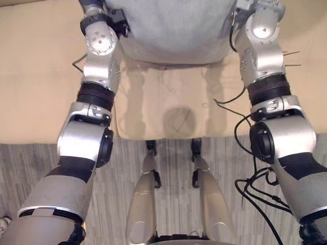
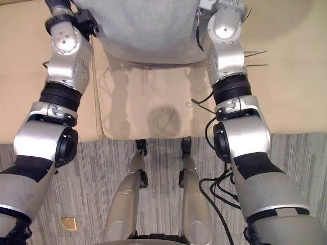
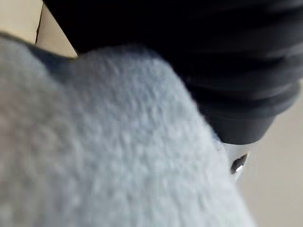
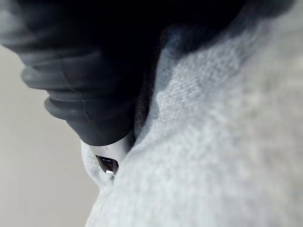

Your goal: Pick up cushions and gather them together orderly.

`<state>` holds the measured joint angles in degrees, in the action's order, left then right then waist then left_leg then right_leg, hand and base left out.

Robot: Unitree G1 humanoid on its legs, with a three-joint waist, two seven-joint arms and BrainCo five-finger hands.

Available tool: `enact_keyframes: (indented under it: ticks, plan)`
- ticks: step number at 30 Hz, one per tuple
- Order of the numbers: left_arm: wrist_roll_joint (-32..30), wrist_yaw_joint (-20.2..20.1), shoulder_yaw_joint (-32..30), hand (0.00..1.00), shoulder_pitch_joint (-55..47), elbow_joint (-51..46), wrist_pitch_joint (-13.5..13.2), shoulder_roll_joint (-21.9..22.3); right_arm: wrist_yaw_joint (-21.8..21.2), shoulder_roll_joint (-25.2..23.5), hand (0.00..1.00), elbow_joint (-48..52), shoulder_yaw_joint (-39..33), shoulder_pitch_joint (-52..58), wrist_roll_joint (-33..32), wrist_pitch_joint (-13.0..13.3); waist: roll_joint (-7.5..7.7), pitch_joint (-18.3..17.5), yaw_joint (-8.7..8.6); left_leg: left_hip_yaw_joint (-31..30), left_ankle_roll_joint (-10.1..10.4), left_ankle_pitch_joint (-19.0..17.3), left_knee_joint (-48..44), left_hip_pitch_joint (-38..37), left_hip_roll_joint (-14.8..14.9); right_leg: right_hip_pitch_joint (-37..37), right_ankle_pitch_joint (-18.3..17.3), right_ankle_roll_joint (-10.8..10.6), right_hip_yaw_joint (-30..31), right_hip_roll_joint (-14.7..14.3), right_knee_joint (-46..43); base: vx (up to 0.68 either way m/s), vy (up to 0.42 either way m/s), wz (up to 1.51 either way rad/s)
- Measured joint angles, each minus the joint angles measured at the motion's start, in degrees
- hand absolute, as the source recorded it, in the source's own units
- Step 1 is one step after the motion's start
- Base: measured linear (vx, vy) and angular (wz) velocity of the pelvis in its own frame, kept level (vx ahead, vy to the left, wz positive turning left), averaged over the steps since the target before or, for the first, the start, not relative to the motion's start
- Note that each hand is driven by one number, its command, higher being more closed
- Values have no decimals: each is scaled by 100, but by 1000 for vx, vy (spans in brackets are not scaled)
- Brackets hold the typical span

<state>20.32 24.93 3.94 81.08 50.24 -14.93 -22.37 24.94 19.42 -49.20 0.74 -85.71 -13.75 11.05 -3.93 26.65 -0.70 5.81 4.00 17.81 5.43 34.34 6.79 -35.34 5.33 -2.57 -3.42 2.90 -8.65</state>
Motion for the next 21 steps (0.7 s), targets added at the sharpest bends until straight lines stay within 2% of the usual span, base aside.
enact_keyframes:
  ticks: [4,11,17,20,21]
  plan:
    - [114,-133,-7,0,272,-5,-1,-327,5,328,0,1,-10,-310,-304,1,-7,75,21,-81,76,81,0,148,-38,-163,-4,0,-29,39,-87,8,14,5]
    - [869,-373,-394,0,267,-161,-15,-871,-13,1083,0,490,20,-334,-940,-15,-14,109,124,-57,79,89,-1,203,-73,-323,-152,-5,-38,138,-376,8,-9,5]
    - [889,-625,-711,0,-903,-848,-71,-1196,-170,1339,0,1732,-111,537,-1307,160,-11,108,135,81,82,86,0,11,-91,-214,-193,-1,35,169,-470,7,-43,-2]
    - [866,-747,-769,0,-1668,-1256,-69,-1216,-306,1395,0,2303,-223,1361,-1426,289,2,101,134,196,246,-100,4,-176,-93,-178,-308,-23,116,184,-692,-23,-47,-7]
    - [852,-772,-873,0,-1983,-1468,-73,-1213,-394,1397,0,2550,-301,1694,-1491,331,6,99,144,241,226,-144,4,-239,-83,-144,-308,-23,169,169,-696,-26,-62,-21]
